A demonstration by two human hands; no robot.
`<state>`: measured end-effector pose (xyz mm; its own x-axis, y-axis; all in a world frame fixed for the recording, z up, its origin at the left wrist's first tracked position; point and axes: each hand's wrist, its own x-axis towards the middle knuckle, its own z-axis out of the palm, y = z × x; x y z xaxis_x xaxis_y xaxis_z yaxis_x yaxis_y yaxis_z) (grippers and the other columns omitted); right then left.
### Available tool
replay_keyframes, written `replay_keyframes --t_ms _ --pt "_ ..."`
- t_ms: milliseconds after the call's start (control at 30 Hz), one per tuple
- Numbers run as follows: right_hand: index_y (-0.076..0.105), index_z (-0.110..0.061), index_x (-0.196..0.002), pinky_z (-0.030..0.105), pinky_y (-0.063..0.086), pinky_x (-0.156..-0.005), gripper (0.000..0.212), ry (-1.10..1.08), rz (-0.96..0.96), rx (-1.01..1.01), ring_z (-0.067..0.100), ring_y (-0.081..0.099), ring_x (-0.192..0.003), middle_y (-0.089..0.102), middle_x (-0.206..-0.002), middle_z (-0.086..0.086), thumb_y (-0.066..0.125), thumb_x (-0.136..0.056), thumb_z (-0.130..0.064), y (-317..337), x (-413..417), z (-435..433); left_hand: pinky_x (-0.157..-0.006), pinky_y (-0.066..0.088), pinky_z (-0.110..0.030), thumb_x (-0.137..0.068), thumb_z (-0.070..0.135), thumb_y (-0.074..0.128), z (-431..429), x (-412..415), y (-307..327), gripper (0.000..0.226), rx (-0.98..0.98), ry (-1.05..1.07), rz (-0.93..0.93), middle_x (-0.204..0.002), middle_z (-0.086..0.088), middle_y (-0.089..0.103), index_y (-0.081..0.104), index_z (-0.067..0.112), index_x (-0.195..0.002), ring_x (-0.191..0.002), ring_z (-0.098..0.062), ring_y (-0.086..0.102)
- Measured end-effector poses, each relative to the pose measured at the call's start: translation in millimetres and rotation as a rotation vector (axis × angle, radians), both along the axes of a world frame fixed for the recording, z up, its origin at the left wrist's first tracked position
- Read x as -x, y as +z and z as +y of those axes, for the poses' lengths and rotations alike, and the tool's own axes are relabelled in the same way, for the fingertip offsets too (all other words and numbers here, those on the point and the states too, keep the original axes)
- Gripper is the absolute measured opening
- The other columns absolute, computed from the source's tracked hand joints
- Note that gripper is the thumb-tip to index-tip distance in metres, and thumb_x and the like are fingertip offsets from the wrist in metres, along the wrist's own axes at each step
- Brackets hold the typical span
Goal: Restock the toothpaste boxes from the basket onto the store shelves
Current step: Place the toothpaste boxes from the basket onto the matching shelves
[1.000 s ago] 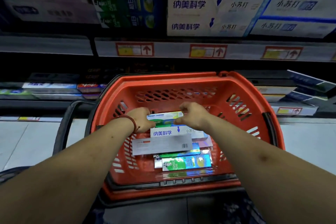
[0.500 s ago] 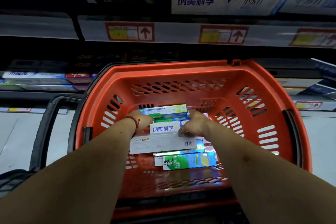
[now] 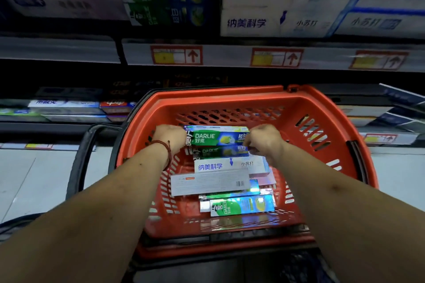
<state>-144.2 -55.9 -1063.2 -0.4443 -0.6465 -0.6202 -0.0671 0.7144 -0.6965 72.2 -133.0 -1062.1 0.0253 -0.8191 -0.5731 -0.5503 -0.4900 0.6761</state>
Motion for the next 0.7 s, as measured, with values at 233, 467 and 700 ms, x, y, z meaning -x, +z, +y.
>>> replay_keyframes --t_ms 233,467,700 --pt "0.066 -0.006 -0.076 0.027 0.049 -0.052 0.018 -0.071 0.1 0.219 0.025 0.057 -0.058 0.064 -0.072 0.017 0.055 -0.082 0.007 83.2 -6.3 -1.8 -0.089 0.059 -0.048 -0.068 0.022 0.069 0.9 -29.3 61.4 0.023 0.243 0.039 0.119 -0.092 -0.014 0.078 0.082 0.032 -0.084 -0.098 -0.039 0.072" --pt "0.068 -0.011 -0.083 0.036 0.062 -0.074 0.027 -0.141 0.001 0.485 0.024 0.067 -0.085 0.068 -0.089 0.011 0.053 -0.089 0.01 168.4 -31.7 -13.0 -0.085 0.059 -0.054 -0.055 0.01 0.051 14.1 -58.3 149.6 0.043 0.409 0.102 0.293 -0.077 -0.008 0.077 0.077 0.043 -0.064 -0.073 -0.026 0.071" --pt "0.072 -0.011 -0.112 0.039 0.062 -0.087 0.029 -0.142 0.095 0.632 0.017 0.067 -0.094 0.072 -0.101 0.005 0.059 -0.09 0.001 199.2 -59.7 -22.1 -0.076 0.058 -0.033 -0.084 0.002 0.057 -1.4 -71.3 187.0 0.026 0.49 0.213 0.444 -0.089 -0.015 0.077 0.076 0.019 -0.079 -0.081 -0.025 0.071"
